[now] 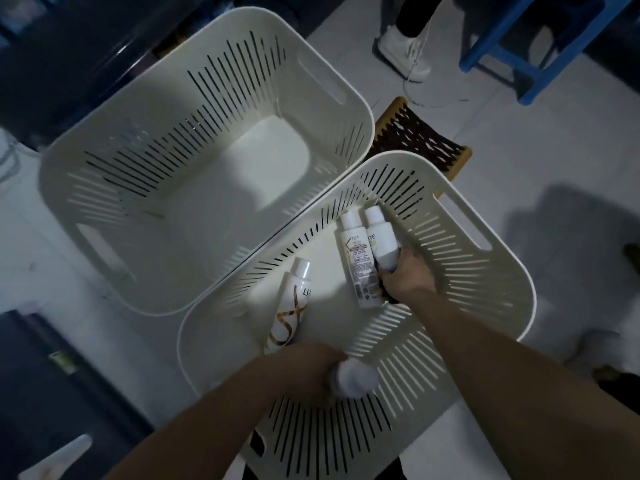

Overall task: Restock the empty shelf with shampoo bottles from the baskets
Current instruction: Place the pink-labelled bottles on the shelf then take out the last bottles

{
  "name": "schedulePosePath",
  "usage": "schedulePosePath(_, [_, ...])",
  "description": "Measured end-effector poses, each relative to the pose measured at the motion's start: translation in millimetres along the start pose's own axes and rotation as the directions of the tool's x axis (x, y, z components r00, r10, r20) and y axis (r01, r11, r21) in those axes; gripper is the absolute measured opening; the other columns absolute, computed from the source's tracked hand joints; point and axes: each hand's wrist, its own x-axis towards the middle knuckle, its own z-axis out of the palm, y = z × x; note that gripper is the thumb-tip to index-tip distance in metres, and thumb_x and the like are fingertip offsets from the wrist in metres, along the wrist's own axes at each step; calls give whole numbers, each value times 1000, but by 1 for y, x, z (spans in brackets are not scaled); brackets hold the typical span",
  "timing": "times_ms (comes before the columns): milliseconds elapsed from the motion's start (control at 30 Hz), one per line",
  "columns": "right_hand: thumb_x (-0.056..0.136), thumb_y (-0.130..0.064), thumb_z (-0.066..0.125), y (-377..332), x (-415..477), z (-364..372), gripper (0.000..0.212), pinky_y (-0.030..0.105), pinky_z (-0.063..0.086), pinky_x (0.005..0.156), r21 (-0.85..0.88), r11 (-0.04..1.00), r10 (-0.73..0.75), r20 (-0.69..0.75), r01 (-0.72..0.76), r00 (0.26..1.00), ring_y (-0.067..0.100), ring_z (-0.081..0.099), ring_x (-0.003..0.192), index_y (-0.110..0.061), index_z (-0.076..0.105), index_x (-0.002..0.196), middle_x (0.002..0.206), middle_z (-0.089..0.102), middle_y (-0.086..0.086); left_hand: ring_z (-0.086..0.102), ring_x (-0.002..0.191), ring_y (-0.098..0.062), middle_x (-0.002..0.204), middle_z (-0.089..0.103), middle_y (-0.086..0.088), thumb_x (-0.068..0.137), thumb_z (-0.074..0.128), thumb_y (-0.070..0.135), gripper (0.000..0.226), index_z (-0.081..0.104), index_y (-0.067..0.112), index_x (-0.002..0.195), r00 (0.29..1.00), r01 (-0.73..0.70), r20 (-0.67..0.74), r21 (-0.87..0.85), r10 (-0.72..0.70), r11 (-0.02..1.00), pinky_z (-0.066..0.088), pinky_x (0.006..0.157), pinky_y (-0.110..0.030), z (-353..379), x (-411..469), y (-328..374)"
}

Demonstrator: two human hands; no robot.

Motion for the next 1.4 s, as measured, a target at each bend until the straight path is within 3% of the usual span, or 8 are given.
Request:
schedulePosePath(267, [78,-1,73,-8,-16,-18,34,34,57,61,639,676,93,420,-367,903,28,66,74,4,64,111,90,69,15,62,101,-11,124,60,4,91,63,25,53,40,27,139,960,-17,-174,-817,-218,577,51,88,-21,-48,-31,14])
schedulePosePath(400, [76,-2,68,-12,-34,-26,33,30,54,59,723,580,-22,475,-376,880,26,62,74,1,65,109,88,64,17,66,73,-5,122,61,-4,99,49,17,52,31,29,146,927,-132,-223,-946,-301,296,52,57,-13,-50,-48,25])
schedulePosePath(633, [55,-9,55,-24,-86,-51,45,32,47,68,800,507,-293,509,-320,809,21,59,64,-6,58,99,75,62,9,68,93,-25,108,71,-7,80,63,20,52,52,23,130,874,-375,-337,-926,-350,-44,54,74,-39,-39,-87,57])
schedulePosePath(767, [85,-29,63,-39,-113,-62,27,30,49,63,823,520,-391,468,-229,792,19,60,59,-7,59,101,71,64,9,66,96,-32,103,72,-13,68,83,13,65,56,8,127,782,-494,-449,-869,-433,8,49,91,-50,-26,-104,75])
schedulePosePath(867, [92,-50,55,-55,-136,-67,43,30,51,65,831,540,-470,426,-130,773,18,60,62,-8,62,101,74,63,9,70,89,-24,100,74,-9,52,89,24,80,57,12,125,680,-572,-528,-816,-509,82,54,78,-38,-17,-118,89])
schedulePosePath(1067, [77,-51,74,-92,-193,-62,66,44,56,76,829,558,-614,386,32,689,28,65,82,-2,60,118,98,66,19,64,57,-23,71,67,-12,86,58,34,37,58,5,108,535,-753,-599,-658,-595,-14,55,56,-32,-6,-174,115])
schedulePosePath(1167, [85,-38,70,-117,-222,-54,44,46,58,71,835,546,-684,395,71,613,27,66,73,-5,59,113,89,67,16,65,61,-24,79,68,-14,97,41,43,48,59,0,109,479,-821,-601,-566,-640,-83,56,57,-32,10,-210,108])
schedulePosePath(1400, [78,-22,74,-179,-303,-14,48,38,52,77,775,603,-756,479,190,447,29,65,82,5,59,114,96,70,20,65,60,-20,76,68,-10,82,64,27,36,61,-1,104,268,-942,-638,-331,-722,-58,53,54,-26,80,-303,90])
